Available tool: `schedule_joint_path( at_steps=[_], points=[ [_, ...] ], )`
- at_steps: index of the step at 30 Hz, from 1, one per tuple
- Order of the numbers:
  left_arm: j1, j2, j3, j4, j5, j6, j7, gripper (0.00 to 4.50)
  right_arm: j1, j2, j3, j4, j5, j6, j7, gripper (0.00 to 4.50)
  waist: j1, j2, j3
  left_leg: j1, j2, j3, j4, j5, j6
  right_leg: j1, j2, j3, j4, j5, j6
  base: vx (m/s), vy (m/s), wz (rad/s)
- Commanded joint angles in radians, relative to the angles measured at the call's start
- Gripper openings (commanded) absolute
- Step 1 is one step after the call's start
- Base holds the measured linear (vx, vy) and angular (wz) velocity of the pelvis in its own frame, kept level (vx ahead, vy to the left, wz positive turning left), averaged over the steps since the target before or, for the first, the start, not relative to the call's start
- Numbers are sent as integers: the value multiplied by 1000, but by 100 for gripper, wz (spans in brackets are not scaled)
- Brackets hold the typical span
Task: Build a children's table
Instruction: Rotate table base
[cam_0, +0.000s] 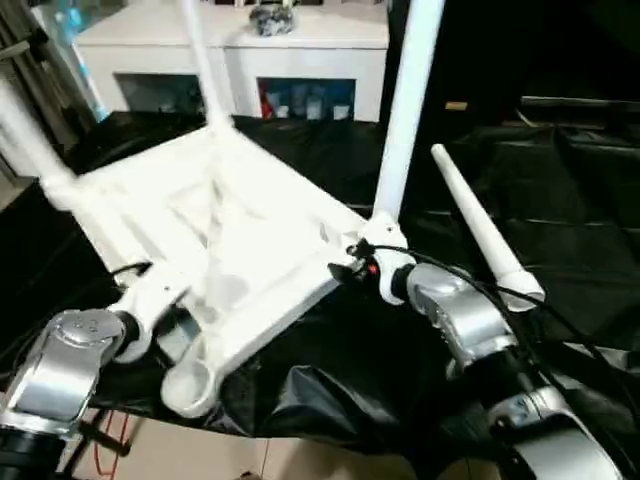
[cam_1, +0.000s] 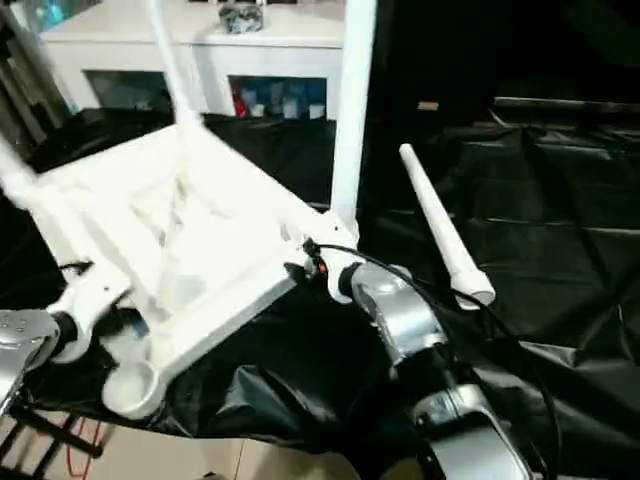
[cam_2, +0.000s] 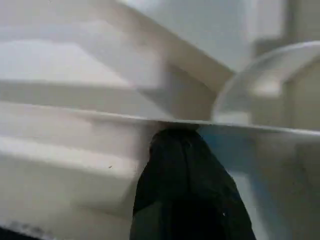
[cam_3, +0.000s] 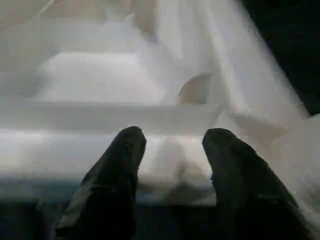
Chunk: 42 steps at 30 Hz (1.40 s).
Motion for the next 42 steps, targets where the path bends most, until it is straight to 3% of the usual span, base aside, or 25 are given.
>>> schedule_joint_path(
  at_steps=[1,4,6,8,11,12,18,19,21,25,29,34,35,36,38,41,42],
  points=[
    [1,7,-37,3,-22,9,-44,0,-15,-22,-59,-58,15,16,-60,182,-6,11,-56,20,10,-4,-81,-351,-26,33,-37,39,-74,-293,-178,0,0,0],
    [1,19,-48,-2,-31,15,-69,0,28,-83,-27,-152,-30,108,-41,157,-2,16,-57,16,6,-3,-80,-314,-21,39,-30,43,-66,-243,-180,0,0,0],
    [2,27,-59,-13,-36,31,-90,0,77,-120,27,-220,-58,192,13,141,0,19,-57,17,6,-3,-80,-316,-21,40,-30,44,-68,-242,-174,0,0,0],
    [-3,36,-73,-17,-39,34,-109,0,102,-131,81,-231,-76,195,59,133,-1,18,-58,14,3,-4,-80,-326,-19,43,-32,43,-68,-256,-175,0,0,0],
    [-9,39,-82,-17,-49,30,-131,0,100,-93,99,-177,-65,154,64,106,-6,15,-59,10,2,-5,-79,-328,-10,44,-37,44,-70,-273,-184,0,0,0],
    [-13,44,-96,-18,-64,20,-166,0,72,-50,101,-95,-55,123,42,99,-8,17,-58,10,3,-5,-79,-328,-5,41,-37,44,-72,-293,-186,0,0,0],
    [9,82,-152,-79,-118,-7,-306,0,-3,39,53,70,-32,15,-17,55,-13,25,-53,19,8,-9,-83,-395,-25,30,-40,45,-76,-381,-182,0,0,0],
    [15,87,-164,-91,-131,-17,-336,0,-16,56,36,88,-20,7,-27,26,-16,17,-51,17,7,-7,-83,-394,-23,30,-38,46,-77,-380,-180,0,0,0],
    [21,85,-179,-101,-150,-45,-373,0,-39,75,28,117,-16,-11,-41,22,-25,22,-53,11,7,-11,-86,-376,-26,38,-38,45,-70,-346,-184,0,0,0],
    [-1,33,-197,-76,-142,-100,-355,0,-60,87,34,135,-20,-28,-39,9,-34,20,-58,11,6,-3,-80,-329,-15,40,-35,47,-64,-261,-209,0,0,0],
    [-93,-55,-239,37,-105,-159,-302,0,-87,82,26,191,-39,-70,-56,9,-34,13,-58,13,3,3,-76,-307,-6,39,-32,47,-66,-259,-213,0,0,0],
    [-239,-175,-240,260,-13,-288,-115,0,-82,52,10,201,-55,-80,-82,9,-31,15,-60,16,0,4,-71,-309,-10,42,-31,47,-74,-286,-188,0,0,0],
    [-260,-187,-238,290,-3,-300,-92,0,-76,43,7,192,-57,-77,-86,9,-30,21,-60,18,1,3,-71,-314,-12,42,-32,47,-72,-285,-188,0,0,0],
    [-278,-197,-237,310,0,-313,-82,0,-70,35,4,184,-60,-76,-88,9,-30,14,-61,13,0,2,-71,-313,-11,46,-34,46,-73,-298,-180,0,0,0],
    [-300,-216,-228,327,-4,-326,-67,0,-61,22,-6,164,-57,-72,-90,9,-28,13,-64,11,1,1,-70,-289,-8,48,-36,45,-73,-293,-175,0,0,0],
    [-342,-268,-208,358,-19,-347,-22,0,-46,-8,-48,121,-41,-69,-117,9,-23,15,-68,12,1,2,-65,-260,-3,48,-34,45,-70,-245,-190,0,0,0],
    [-340,-279,-204,337,-30,-359,-27,0,-39,-19,-78,81,-30,-50,-139,9,-23,35,-68,6,0,0,-66,-252,0,51,-35,43,-66,-217,-201,0,0,0]
  ],
)
